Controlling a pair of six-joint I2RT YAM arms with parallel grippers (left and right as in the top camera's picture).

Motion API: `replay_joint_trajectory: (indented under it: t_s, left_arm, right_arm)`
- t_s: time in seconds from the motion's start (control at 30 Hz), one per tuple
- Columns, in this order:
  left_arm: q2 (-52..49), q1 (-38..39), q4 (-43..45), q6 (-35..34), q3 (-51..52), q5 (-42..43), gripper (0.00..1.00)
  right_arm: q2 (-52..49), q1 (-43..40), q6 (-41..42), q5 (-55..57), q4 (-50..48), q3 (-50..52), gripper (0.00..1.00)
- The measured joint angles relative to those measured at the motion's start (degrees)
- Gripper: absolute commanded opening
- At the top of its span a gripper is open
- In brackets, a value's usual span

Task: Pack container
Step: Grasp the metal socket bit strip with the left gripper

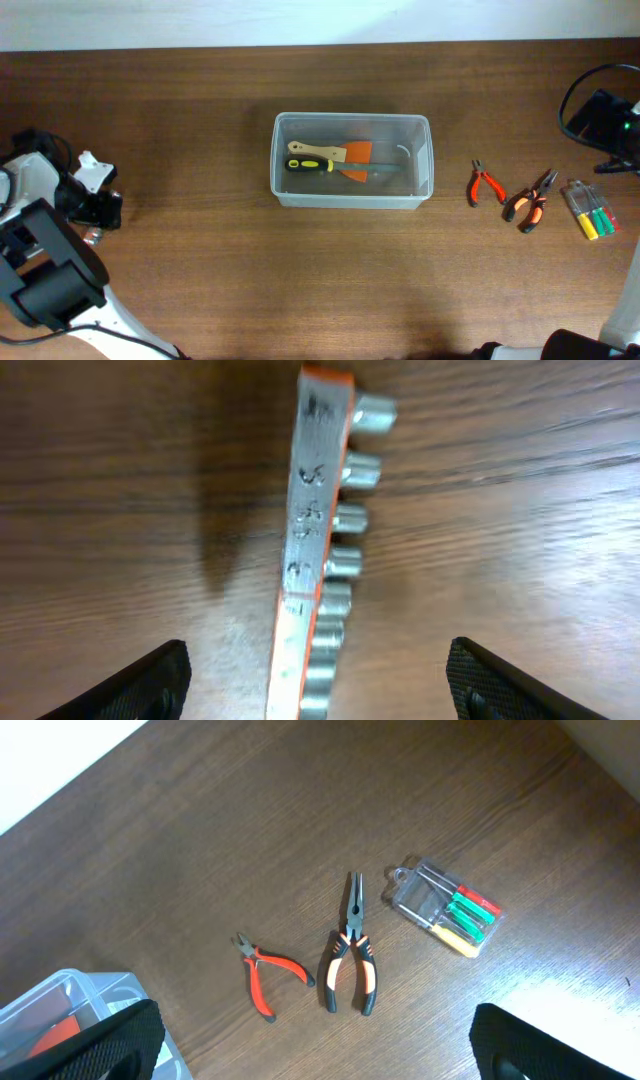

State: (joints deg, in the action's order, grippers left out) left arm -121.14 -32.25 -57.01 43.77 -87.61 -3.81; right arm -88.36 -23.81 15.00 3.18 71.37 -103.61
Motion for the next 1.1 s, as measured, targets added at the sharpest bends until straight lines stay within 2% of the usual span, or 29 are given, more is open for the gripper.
replay_joint_trajectory:
  t_s: [0.3,0.6,0.77,1.03,1.1]
  left_arm:
    - [-2.03,-0.02,0.00,0.17,-0.20,-0.48,0.75]
    - [-2.10,-0.02,0.02,0.17,-0.26,-0.50,0.75]
    - [-2.10,-0.02,0.37,0.17,-0.26,-0.26,0.64]
    - [-2.10,-0.04,0.70,0.17,-0.28,0.11,0.61]
    - [-2.10,-0.02,0.70,0.09,-0.28,0.15,0.57]
  right_arm:
    - [0.00,0.00,0.04,0.00,0.00,0.00,0.99]
    - [0.00,0.00,0.04,0.00,0.02,0.00,0.99]
    - [0.00,0.00,0.04,0.00,0.00,0.00,0.99]
    - [0.00,0.00,0.02,0.00,0.00,0.00,0.99]
    - [0.00,0.00,0.07,0.00,0.02,0.00,0.99]
